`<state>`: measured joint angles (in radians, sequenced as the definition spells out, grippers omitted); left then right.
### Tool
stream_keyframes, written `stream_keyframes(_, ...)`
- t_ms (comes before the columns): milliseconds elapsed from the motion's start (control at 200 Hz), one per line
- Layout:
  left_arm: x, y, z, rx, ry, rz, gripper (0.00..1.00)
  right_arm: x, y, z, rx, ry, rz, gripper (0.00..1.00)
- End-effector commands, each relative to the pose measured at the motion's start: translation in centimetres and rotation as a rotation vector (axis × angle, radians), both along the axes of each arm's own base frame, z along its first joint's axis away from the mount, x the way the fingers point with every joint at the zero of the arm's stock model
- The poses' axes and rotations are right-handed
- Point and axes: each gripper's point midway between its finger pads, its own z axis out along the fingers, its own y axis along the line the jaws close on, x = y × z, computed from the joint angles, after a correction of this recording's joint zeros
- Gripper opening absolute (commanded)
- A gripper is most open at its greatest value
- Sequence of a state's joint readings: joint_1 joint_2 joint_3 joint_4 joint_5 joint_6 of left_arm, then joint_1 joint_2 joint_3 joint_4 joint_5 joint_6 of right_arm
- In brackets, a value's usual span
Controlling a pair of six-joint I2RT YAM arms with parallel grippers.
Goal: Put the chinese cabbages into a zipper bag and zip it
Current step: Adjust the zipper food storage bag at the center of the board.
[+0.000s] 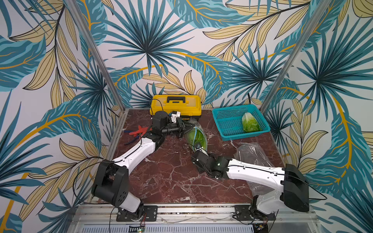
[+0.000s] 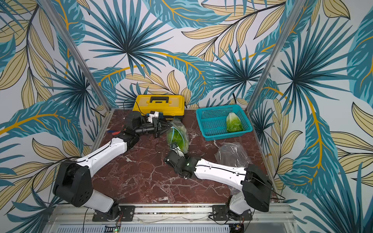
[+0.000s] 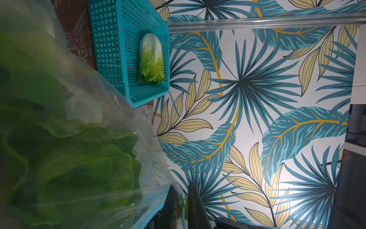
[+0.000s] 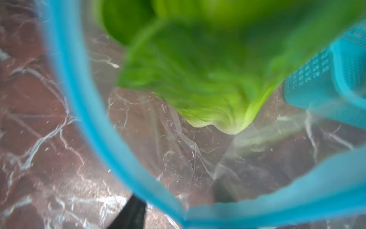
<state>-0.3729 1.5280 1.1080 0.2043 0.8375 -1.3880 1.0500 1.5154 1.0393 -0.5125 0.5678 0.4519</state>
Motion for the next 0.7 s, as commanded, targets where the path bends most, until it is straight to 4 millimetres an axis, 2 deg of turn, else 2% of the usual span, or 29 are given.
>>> stream_keyframes(0,0.6,0.0,1.6,-0.016,-0.048,0.007,0.00,0.8,-0.4,0.3,0.007,-0.075,-0.038,0.29)
stream_keyframes(85,0.4,0.0,1.9,-0.022,-0.049,0.003,0.00,1.4,-0.4,1.8,0.004,-0.114,-0.004,0.10)
stream_keyframes(155,0.1,0.3,2.8,-0.032,-0.050,0.003,0.00,1.5,-0.9,4.5,-0.024,-0.157,0.048,0.00)
stream_keyframes(275,-1.2,1.3,4.7,0.004,-0.056,0.021,0.00,1.0,-2.5,10.6,-0.027,-0.234,0.154,0.00)
stream_keyframes(310,-1.6,1.6,5.1,0.016,-0.056,0.026,0.00,0.9,-3.1,11.4,-0.023,-0.243,0.190,0.00)
stream_keyframes(365,-2.0,2.4,5.6,0.023,-0.057,0.048,0.00,0.8,-3.8,11.2,-0.007,-0.187,0.246,0.00)
stream_keyframes(400,-2.1,2.9,6.3,0.015,-0.059,0.063,0.00,0.7,-4.2,11.9,0.003,-0.158,0.265,0.00)
stream_keyframes(531,-3.3,4.5,9.0,0.017,-0.097,0.110,0.00,0.1,-4.5,18.3,0.129,-0.174,0.326,0.00)
stream_keyframes(581,-3.7,4.9,8.8,0.024,-0.099,0.129,0.00,0.4,-5.1,18.4,0.153,-0.120,0.334,0.00)
stream_keyframes(651,-3.9,5.5,6.7,0.041,-0.055,0.161,0.00,0.6,-5.7,16.9,0.109,-0.039,0.347,0.00)
stream_keyframes(696,-3.9,5.8,5.7,0.051,-0.036,0.176,0.00,0.2,-5.2,17.0,0.157,0.001,0.383,0.00)
